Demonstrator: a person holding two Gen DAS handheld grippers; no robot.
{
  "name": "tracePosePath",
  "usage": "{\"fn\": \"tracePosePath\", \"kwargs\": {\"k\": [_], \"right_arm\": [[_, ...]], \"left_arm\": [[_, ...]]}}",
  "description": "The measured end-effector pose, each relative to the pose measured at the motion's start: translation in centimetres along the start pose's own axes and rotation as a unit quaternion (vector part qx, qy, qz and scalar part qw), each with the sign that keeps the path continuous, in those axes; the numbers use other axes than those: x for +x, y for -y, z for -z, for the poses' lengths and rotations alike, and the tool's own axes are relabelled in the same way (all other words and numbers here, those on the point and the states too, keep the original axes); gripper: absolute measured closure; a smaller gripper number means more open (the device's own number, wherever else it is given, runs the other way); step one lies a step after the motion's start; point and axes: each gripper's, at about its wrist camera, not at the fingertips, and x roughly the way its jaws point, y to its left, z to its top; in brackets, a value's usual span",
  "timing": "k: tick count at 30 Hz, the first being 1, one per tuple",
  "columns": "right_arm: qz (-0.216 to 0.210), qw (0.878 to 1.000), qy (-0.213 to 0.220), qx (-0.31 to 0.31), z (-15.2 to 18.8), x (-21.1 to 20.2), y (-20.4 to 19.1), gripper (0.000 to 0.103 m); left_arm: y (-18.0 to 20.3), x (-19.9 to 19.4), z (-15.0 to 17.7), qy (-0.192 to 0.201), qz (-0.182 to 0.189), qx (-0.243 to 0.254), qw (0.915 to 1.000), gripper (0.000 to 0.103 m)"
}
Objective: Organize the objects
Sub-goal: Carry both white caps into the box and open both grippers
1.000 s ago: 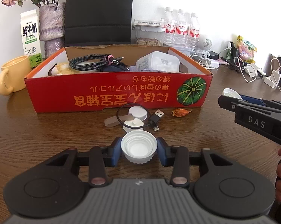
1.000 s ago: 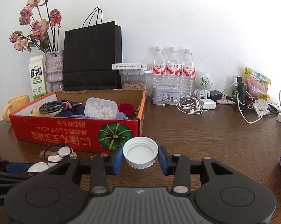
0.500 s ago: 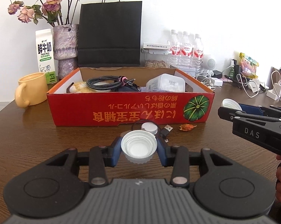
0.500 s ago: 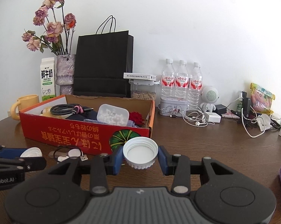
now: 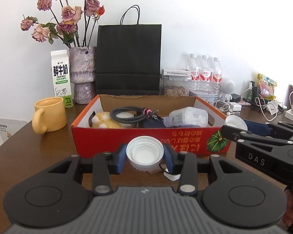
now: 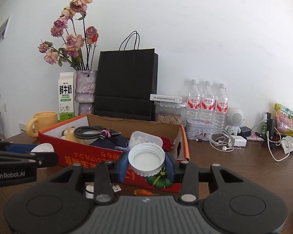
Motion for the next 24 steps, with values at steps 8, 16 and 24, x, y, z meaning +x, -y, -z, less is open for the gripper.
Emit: {"fn": "tracePosePath", "kwargs": {"k": [8, 16, 24], "right_arm": [[-0.014, 1.0, 0.017, -0.002, -3.2, 2.8, -1.6, 0.064], [-0.008, 0.999, 0.037, 0.017, -5.9, 7.0, -2.1, 0.064], [-0.016, 0.999, 0.022, 0.027, -6.4, 11.6, -2.0, 0.064]], "left_arm": [[-1.4, 1.9, -3.7, 0.043, -0.008, -0.01, 0.999, 0.062], [-2.3, 5.2, -6.3, 0.064, -0.007, -0.028, 0.9975, 0.062], [-4.2, 9.8, -8.4, 0.059, -0.013, -0.058, 0.9965, 0.062]]}}
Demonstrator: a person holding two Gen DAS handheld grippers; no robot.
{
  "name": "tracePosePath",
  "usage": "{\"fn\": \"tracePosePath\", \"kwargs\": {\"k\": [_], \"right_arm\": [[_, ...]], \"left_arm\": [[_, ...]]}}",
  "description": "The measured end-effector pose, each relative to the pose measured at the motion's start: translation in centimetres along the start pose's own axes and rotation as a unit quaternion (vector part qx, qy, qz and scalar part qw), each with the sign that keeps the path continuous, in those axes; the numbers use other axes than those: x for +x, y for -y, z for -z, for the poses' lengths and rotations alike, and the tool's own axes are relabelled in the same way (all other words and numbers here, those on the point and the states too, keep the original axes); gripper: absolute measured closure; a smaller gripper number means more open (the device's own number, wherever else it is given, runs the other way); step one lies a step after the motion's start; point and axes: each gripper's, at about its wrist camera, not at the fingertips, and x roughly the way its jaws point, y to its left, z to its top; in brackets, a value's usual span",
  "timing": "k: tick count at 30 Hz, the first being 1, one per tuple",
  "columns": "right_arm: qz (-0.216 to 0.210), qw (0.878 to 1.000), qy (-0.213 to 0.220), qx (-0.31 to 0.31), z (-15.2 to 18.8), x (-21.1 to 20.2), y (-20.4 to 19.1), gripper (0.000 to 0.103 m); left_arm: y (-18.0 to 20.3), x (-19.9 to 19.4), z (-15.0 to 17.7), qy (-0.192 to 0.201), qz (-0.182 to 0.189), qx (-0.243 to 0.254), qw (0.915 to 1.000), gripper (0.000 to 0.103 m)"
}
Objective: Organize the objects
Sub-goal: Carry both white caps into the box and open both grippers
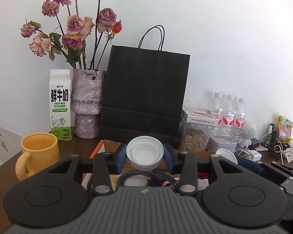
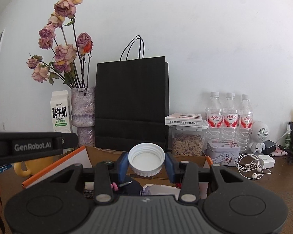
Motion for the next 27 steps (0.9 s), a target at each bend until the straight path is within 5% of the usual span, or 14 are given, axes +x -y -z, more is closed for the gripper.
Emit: {"fn": "tracePosePath", "kwargs": {"k": [15, 16, 18, 19, 21, 27], "right_arm": [[-0.019, 0.998, -0.057, -0.02, 1.9, 3.7, 0.7, 0.064], [-0.018, 0.998, -0.056, -0.02, 1.9, 3.6, 0.7, 0.061], [-0.012, 0.998, -0.056, -0.02, 2.0, 3.5, 0.7, 0.04], [-0.008, 0.998, -0.055, -0.021, 2.1, 3.5, 0.6, 0.019], [-0.007, 0.999, -0.049, -0.021, 2.1, 3.4, 0.5, 0.005], [-0.003, 0.999, -0.05, -0.02, 2.1, 3.3, 0.5, 0.004]], "left_arm": [[-0.5, 4.5, 1.6, -0.04, -0.005, 0.03, 0.9987, 0.061], [-0.5, 4.4, 1.7, -0.038, -0.007, 0.028, 0.9988, 0.052], [-0.5, 4.2, 1.8, -0.034, -0.017, 0.028, 0.9989, 0.018], [-0.5, 4.0, 1.9, -0.026, -0.024, 0.031, 0.9989, 0.0], [-0.4, 3.5, 2.0, -0.008, -0.038, 0.04, 0.9984, 0.0], [-0.7, 3.4, 2.1, -0.013, -0.04, 0.035, 0.9985, 0.0]]}}
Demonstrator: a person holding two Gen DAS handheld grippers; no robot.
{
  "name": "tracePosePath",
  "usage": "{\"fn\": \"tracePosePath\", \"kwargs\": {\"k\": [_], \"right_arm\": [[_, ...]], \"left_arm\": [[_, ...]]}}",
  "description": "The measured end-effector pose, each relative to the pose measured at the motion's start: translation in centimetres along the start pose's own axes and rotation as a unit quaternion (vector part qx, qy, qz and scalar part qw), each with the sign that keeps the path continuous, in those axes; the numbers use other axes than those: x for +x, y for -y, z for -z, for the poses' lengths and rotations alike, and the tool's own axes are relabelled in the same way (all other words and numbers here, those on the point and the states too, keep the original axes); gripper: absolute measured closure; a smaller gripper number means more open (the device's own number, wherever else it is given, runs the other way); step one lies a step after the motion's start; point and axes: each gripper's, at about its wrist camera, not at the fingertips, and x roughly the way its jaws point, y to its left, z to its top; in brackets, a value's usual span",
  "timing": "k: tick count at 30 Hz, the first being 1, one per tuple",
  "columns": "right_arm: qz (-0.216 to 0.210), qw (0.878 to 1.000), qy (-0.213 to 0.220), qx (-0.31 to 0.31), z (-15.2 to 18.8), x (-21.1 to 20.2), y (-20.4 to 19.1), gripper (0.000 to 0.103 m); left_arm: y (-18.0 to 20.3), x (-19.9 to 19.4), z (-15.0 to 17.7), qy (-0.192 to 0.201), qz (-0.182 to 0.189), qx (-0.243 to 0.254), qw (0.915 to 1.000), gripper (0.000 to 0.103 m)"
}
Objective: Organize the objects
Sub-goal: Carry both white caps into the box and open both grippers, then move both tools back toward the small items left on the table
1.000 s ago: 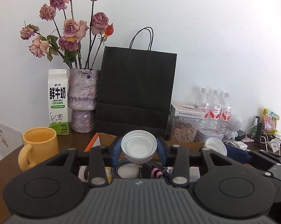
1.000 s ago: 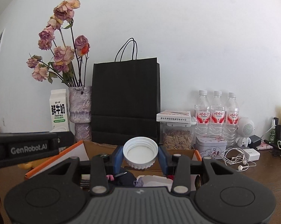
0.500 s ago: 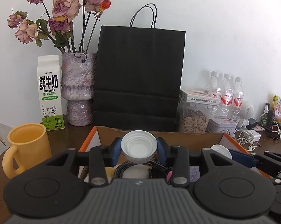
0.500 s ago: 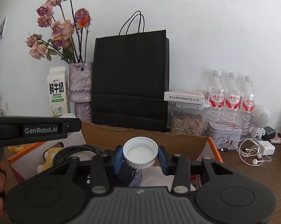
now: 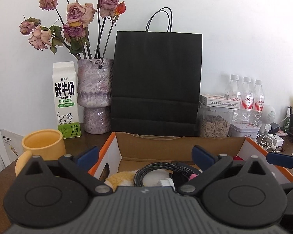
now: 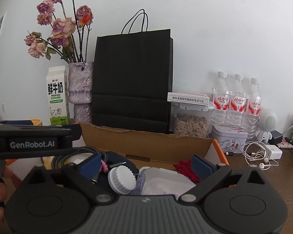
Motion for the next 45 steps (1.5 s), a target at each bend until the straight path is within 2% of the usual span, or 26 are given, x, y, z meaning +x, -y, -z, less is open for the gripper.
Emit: {"fn": "tracePosePath", "kwargs": {"k": [7, 12, 20, 37, 39, 45], "right_arm": [[0.019, 1.0, 0.014, 0.018, -0.1, -0.9, 0.5, 0.004], [0.013, 0.999, 0.03, 0.028, -0.2, -2.9, 0.9, 0.004], [0.006, 0.999, 0.035, 0.0, 1.3, -7.0, 0.6, 0.004], [-0.024, 0.998, -0.044, -0.028, 5.0, -10.7, -0.1, 0.005], [-0.021, 0.998, -0.052, -0.029, 5.3, -10.8, 0.0, 0.007], [0.004, 0.995, -0.099, -0.018, 6.0, -9.6, 1.1, 0.022]], "left_arm": [[-0.6, -0.7, 0.0, 0.01, 0.002, -0.015, 0.9998, 0.0], [-1.4, -2.2, -0.1, 0.018, 0.01, -0.026, 0.9995, 0.0], [-2.6, -5.2, 1.7, 0.015, 0.019, -0.016, 0.9996, 0.0], [-3.8, -9.1, 5.1, -0.065, 0.035, 0.003, 0.9973, 0.0], [-3.9, -9.3, 5.4, -0.072, 0.033, 0.004, 0.9968, 0.0], [-4.4, -9.5, 5.7, -0.085, 0.029, -0.003, 0.9959, 0.0]]}}
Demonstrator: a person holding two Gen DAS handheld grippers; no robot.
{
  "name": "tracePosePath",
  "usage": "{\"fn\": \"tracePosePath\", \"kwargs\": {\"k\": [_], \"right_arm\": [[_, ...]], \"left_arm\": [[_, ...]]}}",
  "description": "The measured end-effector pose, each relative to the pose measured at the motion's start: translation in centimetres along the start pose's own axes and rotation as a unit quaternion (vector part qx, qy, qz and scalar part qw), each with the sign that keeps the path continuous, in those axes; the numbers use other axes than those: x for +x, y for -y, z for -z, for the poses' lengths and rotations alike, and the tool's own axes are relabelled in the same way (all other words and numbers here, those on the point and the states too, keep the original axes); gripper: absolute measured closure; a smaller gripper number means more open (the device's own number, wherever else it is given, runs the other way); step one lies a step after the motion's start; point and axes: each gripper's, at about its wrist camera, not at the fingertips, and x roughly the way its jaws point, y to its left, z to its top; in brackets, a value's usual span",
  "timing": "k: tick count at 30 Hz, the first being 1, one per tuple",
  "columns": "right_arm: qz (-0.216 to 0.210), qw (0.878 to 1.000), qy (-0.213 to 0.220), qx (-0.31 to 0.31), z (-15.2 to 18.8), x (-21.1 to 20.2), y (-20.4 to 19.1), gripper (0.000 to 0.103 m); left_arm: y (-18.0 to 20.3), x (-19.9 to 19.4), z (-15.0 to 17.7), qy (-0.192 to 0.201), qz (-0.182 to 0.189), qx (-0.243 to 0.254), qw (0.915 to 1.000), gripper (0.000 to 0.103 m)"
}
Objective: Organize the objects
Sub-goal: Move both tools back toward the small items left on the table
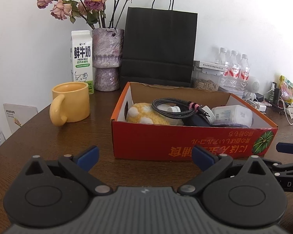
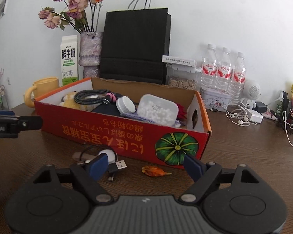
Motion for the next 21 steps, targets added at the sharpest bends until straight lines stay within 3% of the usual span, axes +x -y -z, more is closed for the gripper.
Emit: {"fn": "tracePosePath", "kwargs": {"k": [2, 5, 13, 15, 17, 21], "right_arm": [[0.003, 1.0, -0.018, 0.012, 0.2, 0.9, 0.6, 0.034], [-0.004, 0.999, -0.037, 0.023, 0.3, 1.9, 1.0, 0.04], [0.021, 0.997, -0.055, 0.042, 0.1, 3.5, 1.4, 0.048], [0.018, 0.997, -0.064, 0.043, 0.1, 4.0, 1.4, 0.052], [0.01, 0.997, -0.064, 0.05, 0.1, 4.1, 1.5, 0.063], [0.004, 0.997, -0.061, 0.043, 0.2, 3.9, 1.3, 0.063]], "left_arm": [[-0.1, 0.0, 0.1, -0.004, 0.002, -0.001, 1.0, 0.0], [0.0, -0.1, 0.1, -0.005, 0.003, 0.0, 1.0, 0.0], [0.1, -0.3, 0.3, -0.005, 0.006, 0.004, 1.0, 0.0], [0.1, -0.2, 0.3, -0.007, 0.006, 0.004, 0.9999, 0.0], [0.1, -0.1, 0.3, -0.008, 0.006, 0.003, 0.9999, 0.0], [0.0, 0.0, 0.3, -0.009, 0.006, 0.001, 0.9999, 0.0]]}}
